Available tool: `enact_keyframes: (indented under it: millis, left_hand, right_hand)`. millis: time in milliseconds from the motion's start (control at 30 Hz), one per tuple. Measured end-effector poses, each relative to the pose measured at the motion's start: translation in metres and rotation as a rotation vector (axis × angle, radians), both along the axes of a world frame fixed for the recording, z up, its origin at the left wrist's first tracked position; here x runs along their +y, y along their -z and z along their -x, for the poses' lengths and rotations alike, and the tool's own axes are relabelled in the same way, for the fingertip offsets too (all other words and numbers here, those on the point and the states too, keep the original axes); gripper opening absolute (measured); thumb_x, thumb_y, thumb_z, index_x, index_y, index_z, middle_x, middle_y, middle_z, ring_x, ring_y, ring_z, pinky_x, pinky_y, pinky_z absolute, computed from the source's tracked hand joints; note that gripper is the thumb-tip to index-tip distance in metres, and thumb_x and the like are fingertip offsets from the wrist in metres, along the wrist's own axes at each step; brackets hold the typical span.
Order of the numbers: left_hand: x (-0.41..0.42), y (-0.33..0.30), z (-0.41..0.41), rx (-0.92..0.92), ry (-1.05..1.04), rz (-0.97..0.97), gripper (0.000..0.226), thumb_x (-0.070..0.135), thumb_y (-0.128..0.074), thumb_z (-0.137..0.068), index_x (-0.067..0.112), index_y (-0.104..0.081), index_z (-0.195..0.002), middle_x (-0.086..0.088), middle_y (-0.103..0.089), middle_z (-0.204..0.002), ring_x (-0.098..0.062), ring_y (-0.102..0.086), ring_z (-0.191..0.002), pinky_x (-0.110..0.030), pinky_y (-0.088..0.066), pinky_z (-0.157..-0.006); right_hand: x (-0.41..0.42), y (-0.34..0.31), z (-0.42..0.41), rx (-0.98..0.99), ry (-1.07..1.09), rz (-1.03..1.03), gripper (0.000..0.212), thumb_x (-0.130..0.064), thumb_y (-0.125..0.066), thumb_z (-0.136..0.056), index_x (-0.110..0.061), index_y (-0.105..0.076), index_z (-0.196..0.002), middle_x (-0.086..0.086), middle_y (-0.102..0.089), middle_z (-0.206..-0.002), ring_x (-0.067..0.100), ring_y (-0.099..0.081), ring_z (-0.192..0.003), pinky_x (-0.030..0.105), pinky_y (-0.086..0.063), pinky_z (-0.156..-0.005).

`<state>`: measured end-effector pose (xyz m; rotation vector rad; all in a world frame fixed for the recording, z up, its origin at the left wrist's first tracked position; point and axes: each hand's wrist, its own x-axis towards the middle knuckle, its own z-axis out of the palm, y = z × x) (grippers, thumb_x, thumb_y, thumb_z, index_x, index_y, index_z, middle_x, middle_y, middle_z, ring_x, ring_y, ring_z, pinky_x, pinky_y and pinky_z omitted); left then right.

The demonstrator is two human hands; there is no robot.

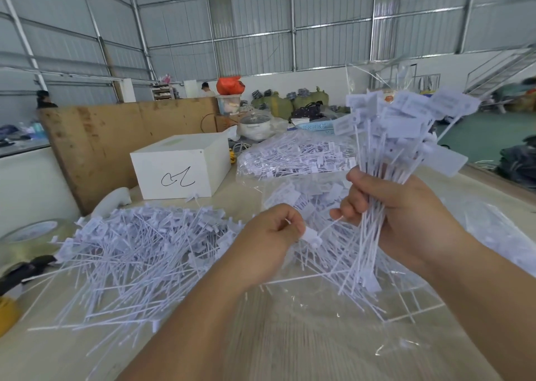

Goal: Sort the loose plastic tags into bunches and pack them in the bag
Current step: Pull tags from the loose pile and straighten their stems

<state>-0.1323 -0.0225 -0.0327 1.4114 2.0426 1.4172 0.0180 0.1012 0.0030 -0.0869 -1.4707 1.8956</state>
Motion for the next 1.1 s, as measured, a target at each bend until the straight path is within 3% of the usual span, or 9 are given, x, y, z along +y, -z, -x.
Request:
enact_keyframes:
  millis: [233, 433, 567, 667, 767, 867, 933, 1000, 1100]
  left_hand:
    - [-0.004, 0.003, 0.022, -0.008, -0.194, 0.015, 0.021, 0.022, -0.055, -0.095, 0.027, -0.057, -0.075, 0.017, -0.046, -0.045, -0.007, -0.033, -0.037, -0.017, -0.027, -0.037]
    - [-0.008, 0.007, 0.037, -0.017, -0.449, 0.014, 0.019, 0.021, -0.049, -0.097, 0.023, -0.054, -0.079, 0.002, -0.058, -0.066, -0.008, -0.048, -0.045, -0.023, -0.037, -0.044]
    - [-0.006, 0.006, 0.038, -0.201, -0.476, -0.096, 0.018, 0.011, -0.044, -0.096, 0.018, -0.052, -0.081, -0.006, -0.064, -0.06, -0.012, -0.052, -0.038, -0.024, -0.041, -0.041]
    - [-0.005, 0.003, 0.037, -0.301, -0.466, -0.265, 0.019, 0.006, -0.045, -0.095, 0.018, -0.051, -0.082, -0.009, -0.067, -0.066, -0.022, -0.061, -0.047, -0.028, -0.044, -0.045]
    - [-0.004, 0.002, 0.032, -0.296, -0.474, -0.371, 0.018, 0.002, -0.047, -0.092, 0.018, -0.053, -0.084, -0.007, -0.069, -0.078, -0.02, -0.068, -0.057, -0.028, -0.048, -0.048]
    - [0.0, 0.003, 0.023, -0.361, -0.398, -0.402, 0.012, 0.003, -0.059, -0.09, 0.015, -0.055, -0.09, -0.011, -0.068, -0.087, -0.021, -0.072, -0.065, -0.028, -0.052, -0.05]
    - [0.003, 0.003, 0.015, -0.402, -0.316, -0.397, 0.018, 0.004, -0.066, -0.087, 0.015, -0.055, -0.097, -0.014, -0.067, -0.089, -0.021, -0.072, -0.066, -0.029, -0.054, -0.051]
    - [0.004, 0.003, 0.007, -0.363, -0.251, -0.396, 0.026, 0.003, -0.07, -0.081, 0.015, -0.056, -0.099, -0.014, -0.068, -0.086, -0.022, -0.073, -0.067, -0.033, -0.058, -0.055]
    - [0.004, 0.0, -0.001, -0.323, -0.171, -0.417, 0.026, -0.003, -0.068, -0.081, 0.014, -0.058, -0.097, -0.002, -0.072, -0.08, -0.02, -0.073, -0.073, -0.033, -0.058, -0.06]
  right_hand:
    - [-0.009, 0.01, 0.002, -0.087, 0.034, -0.093, 0.018, -0.02, -0.07, -0.073, -0.006, -0.066, -0.064, 0.01, -0.059, -0.056, 0.027, -0.07, -0.07, 0.043, -0.055, -0.088]
    - [-0.017, 0.013, 0.002, -0.132, 0.076, -0.054, 0.04, -0.025, -0.071, -0.075, 0.005, -0.064, -0.101, 0.018, -0.072, -0.087, 0.025, -0.071, -0.096, 0.036, -0.059, -0.064]
    - [-0.021, 0.015, 0.006, -0.218, 0.189, -0.029, 0.022, -0.01, -0.07, -0.084, 0.002, -0.069, -0.102, 0.011, -0.074, -0.099, 0.019, -0.072, -0.09, 0.032, -0.056, -0.054]
    - [-0.024, 0.017, 0.008, -0.289, 0.184, -0.01, 0.009, -0.001, -0.066, -0.084, 0.005, -0.069, -0.091, 0.015, -0.073, -0.088, 0.02, -0.071, -0.064, 0.027, -0.049, -0.043]
    - [-0.03, 0.022, 0.009, -0.362, 0.077, -0.087, 0.006, 0.004, -0.064, -0.08, 0.009, -0.066, -0.083, 0.025, -0.069, -0.083, 0.021, -0.061, -0.048, 0.024, -0.043, -0.039]
    - [-0.037, 0.027, 0.011, -0.408, 0.029, -0.209, 0.011, -0.003, -0.072, -0.074, 0.006, -0.067, -0.077, 0.034, -0.064, -0.084, 0.024, -0.057, -0.048, 0.025, -0.041, -0.039]
    - [-0.041, 0.029, 0.013, -0.449, -0.001, -0.258, 0.018, -0.012, -0.07, -0.065, 0.003, -0.069, -0.074, 0.03, -0.062, -0.07, 0.025, -0.056, -0.048, 0.025, -0.041, -0.04]
    - [-0.046, 0.028, 0.014, -0.468, -0.062, -0.269, 0.006, -0.008, -0.068, -0.068, -0.003, -0.07, -0.071, 0.018, -0.061, -0.059, 0.022, -0.056, -0.045, 0.025, -0.042, -0.04]
    - [-0.048, 0.031, 0.015, -0.454, -0.141, -0.234, 0.022, 0.005, -0.059, -0.081, -0.012, -0.073, -0.083, 0.02, -0.067, -0.072, 0.022, -0.06, -0.05, 0.026, -0.047, -0.043]
